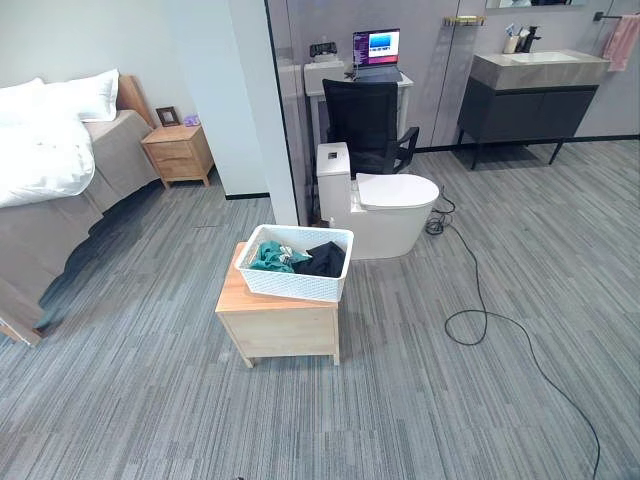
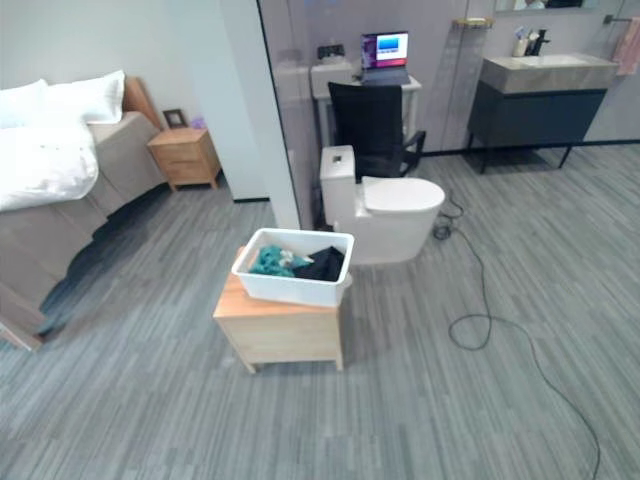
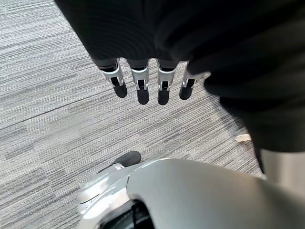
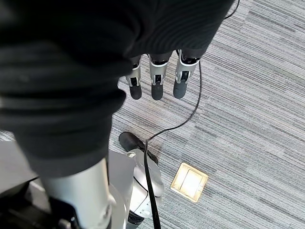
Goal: Grab the laundry basket,head to the washer,open it,put in the laundry and shut it.
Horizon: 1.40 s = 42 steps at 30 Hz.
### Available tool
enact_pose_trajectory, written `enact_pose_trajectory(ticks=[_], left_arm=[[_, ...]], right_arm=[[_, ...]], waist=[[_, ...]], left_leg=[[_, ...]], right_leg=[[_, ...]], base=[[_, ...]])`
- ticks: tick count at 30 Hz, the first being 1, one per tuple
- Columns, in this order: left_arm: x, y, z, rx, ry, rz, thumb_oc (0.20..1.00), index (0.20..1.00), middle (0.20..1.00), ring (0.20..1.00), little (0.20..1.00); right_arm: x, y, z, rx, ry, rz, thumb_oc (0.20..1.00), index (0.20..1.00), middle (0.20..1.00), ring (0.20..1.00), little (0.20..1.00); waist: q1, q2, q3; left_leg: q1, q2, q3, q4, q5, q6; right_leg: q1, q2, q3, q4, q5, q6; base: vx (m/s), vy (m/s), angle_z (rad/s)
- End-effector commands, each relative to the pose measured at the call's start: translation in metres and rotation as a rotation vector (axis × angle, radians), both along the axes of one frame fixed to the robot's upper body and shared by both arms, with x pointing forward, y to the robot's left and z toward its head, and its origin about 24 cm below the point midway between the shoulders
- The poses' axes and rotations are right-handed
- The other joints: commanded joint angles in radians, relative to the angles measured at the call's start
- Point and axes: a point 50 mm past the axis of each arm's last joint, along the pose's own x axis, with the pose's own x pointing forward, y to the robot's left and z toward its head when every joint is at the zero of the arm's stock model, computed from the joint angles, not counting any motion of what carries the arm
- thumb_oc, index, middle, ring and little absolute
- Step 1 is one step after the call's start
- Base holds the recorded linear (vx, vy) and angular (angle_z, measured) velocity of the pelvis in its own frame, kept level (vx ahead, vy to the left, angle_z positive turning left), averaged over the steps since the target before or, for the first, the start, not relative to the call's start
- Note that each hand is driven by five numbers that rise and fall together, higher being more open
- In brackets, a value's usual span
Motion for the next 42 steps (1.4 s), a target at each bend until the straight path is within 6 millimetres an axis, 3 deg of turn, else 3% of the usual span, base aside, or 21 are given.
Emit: enact_pose_trajectory(ticks=[1,14,18,19,21,23,24,26,27,28,30,32,37,38,39,40,41,42], left_arm=[[0.010,0.017,0.003,0.059,-0.008,0.010,1.000,1.000,1.000,1.000,1.000],[0.010,0.018,0.003,0.060,-0.005,0.005,1.000,1.000,1.000,1.000,1.000],[0.012,0.022,0.005,0.068,-0.024,0.027,1.000,1.000,1.000,1.000,1.000],[0.018,0.024,0.007,0.074,-0.043,0.026,1.000,1.000,1.000,1.000,1.000],[0.020,0.025,0.007,0.073,-0.051,0.027,1.000,1.000,1.000,1.000,1.000],[0.025,0.024,0.008,0.065,-0.068,0.026,1.000,1.000,1.000,1.000,1.000],[0.035,0.022,0.011,0.054,-0.106,0.040,1.000,1.000,1.000,1.000,1.000],[0.040,0.023,0.012,0.057,-0.126,0.054,1.000,1.000,1.000,1.000,1.000],[0.044,0.023,0.013,0.053,-0.148,0.072,1.000,1.000,1.000,1.000,1.000],[0.043,0.023,0.014,0.052,-0.151,0.080,1.000,1.000,1.000,1.000,1.000],[0.044,0.024,0.014,0.049,-0.157,0.085,1.000,1.000,1.000,1.000,1.000],[0.051,0.024,0.016,0.055,-0.177,0.075,1.000,1.000,1.000,1.000,1.000],[0.064,0.022,0.019,0.059,-0.207,0.041,1.000,1.000,1.000,1.000,1.000],[0.071,0.023,0.022,0.061,-0.225,0.017,1.000,1.000,1.000,1.000,1.000],[0.071,0.023,0.022,0.061,-0.225,0.017,1.000,1.000,1.000,1.000,1.000],[0.083,0.022,0.027,0.060,-0.262,-0.032,1.000,1.000,1.000,1.000,1.000],[0.083,0.022,0.027,0.060,-0.262,-0.032,1.000,1.000,1.000,1.000,1.000],[0.089,0.023,0.030,0.061,-0.281,-0.046,1.000,1.000,1.000,1.000,1.000]], right_arm=[[0.027,0.019,-0.003,0.048,-0.062,0.000,1.000,1.000,1.000,1.000,1.000],[0.027,0.018,-0.003,0.044,-0.070,-0.021,1.000,1.000,1.000,1.000,1.000],[0.044,0.017,0.001,0.066,-0.167,-0.098,1.000,1.000,1.000,1.000,1.000],[0.056,0.017,0.003,0.079,-0.220,-0.112,1.000,1.000,1.000,1.000,1.000],[0.061,0.018,0.004,0.088,-0.236,-0.111,1.000,1.000,1.000,1.000,1.000],[0.071,0.018,0.007,0.094,-0.274,-0.100,1.000,1.000,1.000,1.000,1.000],[0.082,0.016,0.011,0.092,-0.309,-0.095,1.000,1.000,1.000,1.000,1.000],[0.087,0.015,0.012,0.088,-0.327,-0.093,1.000,1.000,1.000,1.000,1.000],[0.089,0.013,0.013,0.083,-0.331,-0.093,1.000,1.000,1.000,1.000,1.000],[0.089,0.012,0.013,0.077,-0.329,-0.093,1.000,1.000,1.000,1.000,1.000],[0.092,0.010,0.015,0.072,-0.339,-0.093,1.000,1.000,1.000,1.000,1.000],[0.101,0.009,0.017,0.068,-0.368,-0.096,1.000,1.000,1.000,1.000,1.000],[0.095,0.015,0.013,0.075,-0.345,-0.133,1.000,1.000,1.000,1.000,1.000],[0.091,0.017,0.011,0.084,-0.330,-0.144,1.000,1.000,1.000,1.000,1.000],[0.091,0.018,0.011,0.084,-0.330,-0.144,1.000,1.000,1.000,1.000,1.000],[0.088,0.022,0.010,0.100,-0.316,-0.148,1.000,1.000,1.000,1.000,1.000],[0.088,0.022,0.010,0.100,-0.316,-0.148,1.000,1.000,1.000,1.000,1.000],[0.093,0.024,0.011,0.107,-0.322,-0.131,1.000,1.000,1.000,1.000,1.000]], waist=[[0.005,-0.074,0.004],[0.003,-0.073,0.003],[-0.002,-0.076,0.019],[-0.003,-0.078,0.035],[-0.001,-0.082,0.045],[0.008,-0.092,0.070],[0.022,-0.106,0.115],[0.020,-0.114,0.129],[0.020,-0.117,0.130],[0.027,-0.118,0.129],[0.035,-0.118,0.127],[0.049,-0.111,0.126],[0.057,-0.135,0.096],[0.067,-0.145,0.082],[0.067,-0.146,0.082],[0.058,-0.147,0.090],[0.059,-0.147,0.089],[0.045,-0.132,0.111]], left_leg=[[-0.060,-0.019,-0.020,-0.005,-0.005,-0.007],[-0.062,-0.018,-0.020,-0.005,-0.006,-0.006],[-0.058,0.001,-0.036,-0.005,0.006,-0.012],[-0.064,0.020,-0.041,-0.005,0.024,-0.021],[-0.078,0.030,-0.044,0.023,0.022,-0.024],[-0.143,0.043,-0.055,0.135,0.013,-0.031],[-0.245,0.023,-0.072,0.301,0.028,-0.040],[-0.311,0.017,-0.064,0.386,0.039,-0.032],[-0.340,0.041,0.014,0.360,0.050,-0.018],[-0.342,0.048,0.036,0.327,0.039,-0.024],[-0.346,0.045,0.046,0.270,0.063,-0.028],[-0.376,0.036,0.020,0.153,0.121,-0.031],[-0.410,0.028,0.044,0.254,0.091,-0.013],[-0.396,-0.003,0.046,0.277,0.041,0.023],[-0.396,-0.003,0.047,0.277,0.041,0.023],[-0.332,-0.061,0.054,0.263,-0.025,0.089],[-0.332,-0.061,0.055,0.263,-0.025,0.089],[-0.292,-0.085,0.062,0.253,-0.055,0.128]], right_leg=[[0.006,-0.070,0.044,0.007,-0.077,0.053],[0.004,-0.066,0.055,0.007,-0.080,0.052],[0.015,-0.043,0.062,0.015,-0.098,0.032],[-0.004,-0.028,0.061,0.068,-0.124,0.014],[-0.015,-0.021,0.061,0.094,-0.137,0.004],[-0.024,-0.012,0.051,0.123,-0.154,-0.013],[-0.029,-0.013,0.035,0.138,-0.156,-0.026],[-0.028,-0.013,0.016,0.135,-0.159,-0.033],[-0.020,-0.009,-0.003,0.120,-0.167,-0.030],[-0.006,-0.007,0.001,0.113,-0.179,-0.025],[0.000,-0.006,0.002,0.105,-0.182,-0.020],[0.008,0.007,0.006,0.106,-0.194,-0.014],[0.087,-0.020,0.018,0.115,-0.237,0.002],[0.081,-0.047,0.023,0.194,-0.243,0.016],[0.080,-0.047,0.023,0.195,-0.244,0.016],[-0.055,-0.101,0.050,0.536,-0.117,0.073],[-0.057,-0.102,0.051,0.538,-0.118,0.073],[-0.152,-0.126,0.068,0.685,-0.026,0.092]], base=[[0.00,0.000,0.00],[0.00,-0.006,0.00],[0.01,-0.095,0.00],[-0.03,-0.139,0.02],[-0.03,-0.108,0.09],[-0.10,-0.147,0.15],[-0.14,-0.143,0.11],[-0.04,-0.105,0.22],[0.14,-0.068,0.44],[0.23,0.005,0.49],[0.14,0.050,0.32],[0.23,0.121,0.07],[0.43,0.178,0.02],[0.28,0.174,-0.16],[0.62,0.524,-0.26],[0.34,0.353,-0.22],[0.50,0.549,-0.20],[0.16,0.198,-0.15]])
